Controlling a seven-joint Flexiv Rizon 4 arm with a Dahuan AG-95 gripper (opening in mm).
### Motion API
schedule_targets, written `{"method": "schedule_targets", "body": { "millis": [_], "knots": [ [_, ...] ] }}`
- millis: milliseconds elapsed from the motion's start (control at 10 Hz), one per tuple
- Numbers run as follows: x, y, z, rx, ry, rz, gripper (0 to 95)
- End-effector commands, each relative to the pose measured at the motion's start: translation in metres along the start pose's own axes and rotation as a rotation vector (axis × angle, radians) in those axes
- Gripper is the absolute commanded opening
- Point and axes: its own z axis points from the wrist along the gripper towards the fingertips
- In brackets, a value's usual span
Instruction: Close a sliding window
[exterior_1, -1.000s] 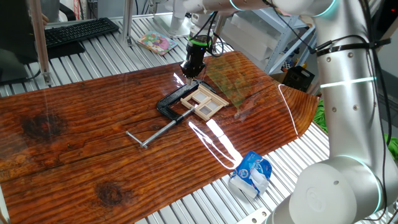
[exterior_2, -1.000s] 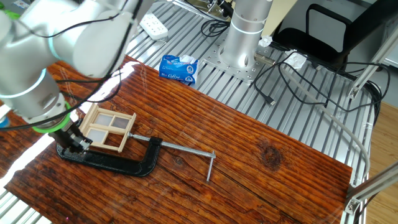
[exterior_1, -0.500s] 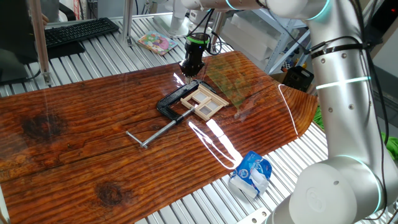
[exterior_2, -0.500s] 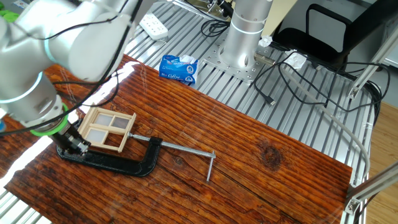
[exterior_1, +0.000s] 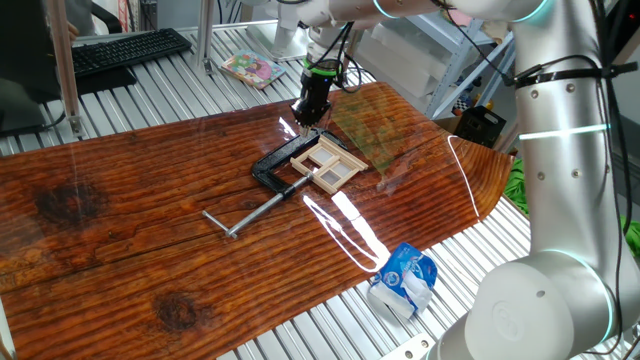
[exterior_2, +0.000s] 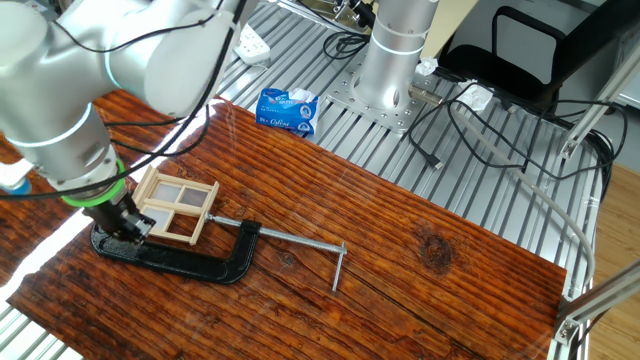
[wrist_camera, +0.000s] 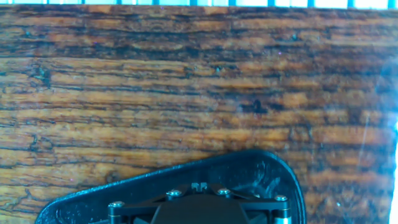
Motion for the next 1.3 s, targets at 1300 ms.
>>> {"method": "schedule_targets", "body": {
  "millis": [1300],
  "knots": [
    [-0.0016, 0.0001, -0.0002, -0.046, -0.059, -0.112, 0.0]
  ]
}}
